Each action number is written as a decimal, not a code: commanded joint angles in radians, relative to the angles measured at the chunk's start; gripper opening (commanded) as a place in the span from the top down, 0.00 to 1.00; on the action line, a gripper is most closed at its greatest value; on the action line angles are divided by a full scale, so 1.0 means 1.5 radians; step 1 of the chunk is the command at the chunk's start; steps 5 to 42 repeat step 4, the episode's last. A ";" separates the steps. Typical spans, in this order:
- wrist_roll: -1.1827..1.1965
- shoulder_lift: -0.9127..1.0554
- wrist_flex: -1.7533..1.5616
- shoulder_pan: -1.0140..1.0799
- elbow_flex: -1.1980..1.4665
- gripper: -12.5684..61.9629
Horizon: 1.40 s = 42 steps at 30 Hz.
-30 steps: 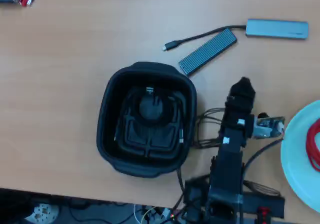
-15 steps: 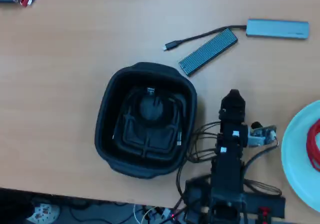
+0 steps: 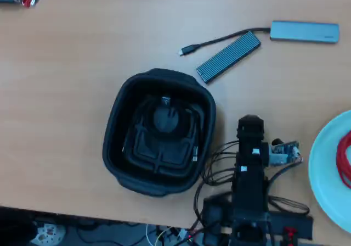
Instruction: Put a black charging cable in a black bowl and put a red charging cable in a green bowl
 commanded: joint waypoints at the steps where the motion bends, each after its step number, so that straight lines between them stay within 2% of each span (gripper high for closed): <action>1: -0.008 0.042 -0.069 -0.009 -0.012 0.93; 42: -0.008 0.042 -0.070 -0.005 0.020 0.93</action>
